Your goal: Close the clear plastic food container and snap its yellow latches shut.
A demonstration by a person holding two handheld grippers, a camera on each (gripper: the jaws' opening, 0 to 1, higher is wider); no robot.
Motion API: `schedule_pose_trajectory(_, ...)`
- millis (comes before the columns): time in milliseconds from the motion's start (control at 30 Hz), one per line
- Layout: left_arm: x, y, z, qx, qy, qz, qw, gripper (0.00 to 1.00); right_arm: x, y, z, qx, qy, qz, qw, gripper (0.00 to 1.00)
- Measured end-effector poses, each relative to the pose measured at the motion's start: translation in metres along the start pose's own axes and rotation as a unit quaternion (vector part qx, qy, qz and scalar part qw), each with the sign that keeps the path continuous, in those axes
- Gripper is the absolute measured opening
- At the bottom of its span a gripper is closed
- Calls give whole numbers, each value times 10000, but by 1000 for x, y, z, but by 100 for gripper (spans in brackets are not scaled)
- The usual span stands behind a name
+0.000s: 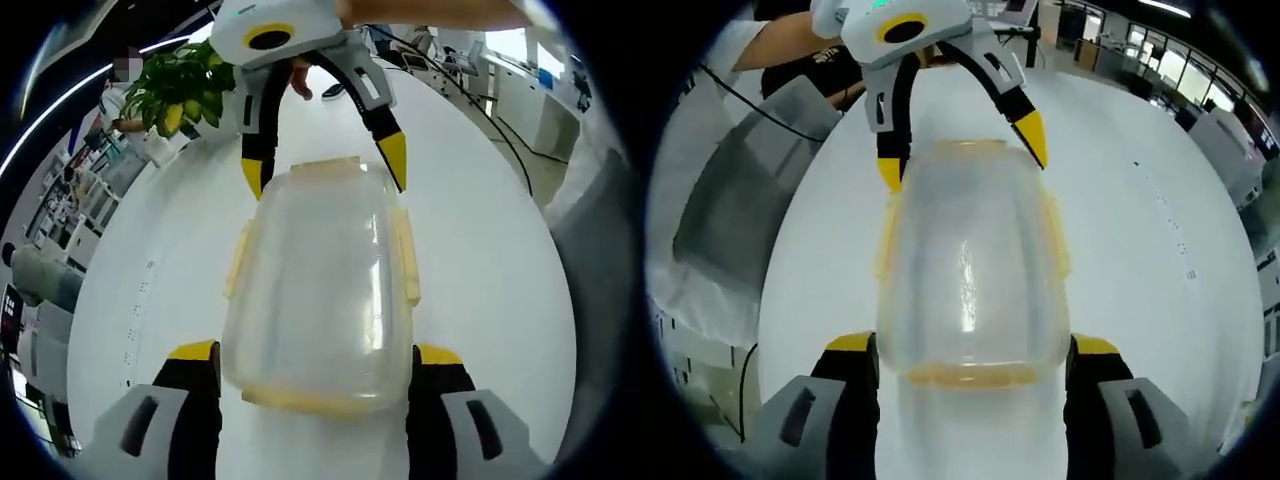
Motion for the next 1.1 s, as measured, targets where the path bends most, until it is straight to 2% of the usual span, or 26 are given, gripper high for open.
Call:
schedule_pose_trajectory(233,1,-3,1,-46,18,21,10000,72,-1,2,-2,9,29,23,10000,73)
schedule_pose_trajectory(533,7,-17,13,-88,52,87,9999,72,-7,19,-13,-10,124,90,9999,73)
schedule_pose_trajectory(700,11,-31,26,-239,92,137,9996,72,-11,34,-24,12,199,169,9997,73)
schedule_pose_trajectory(900,16,-51,42,-180,176,308,9992,72,-17,52,-36,-4,301,293,9991,73)
schedule_pose_trajectory(1100,23,-70,60,-331,199,396,9985,72,-25,76,-52,-34,440,443,9980,74)
Point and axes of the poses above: the point that each gripper's makers call its tool centre point, and the gripper's own axes: z roughly backward along the fingers, x roughly to its right, y roughly out of its top, the point moved 2 cm from there along z, roughly backward along the fingers, and after that the axes turned 4 degrees about x, right-handed, at the moved point
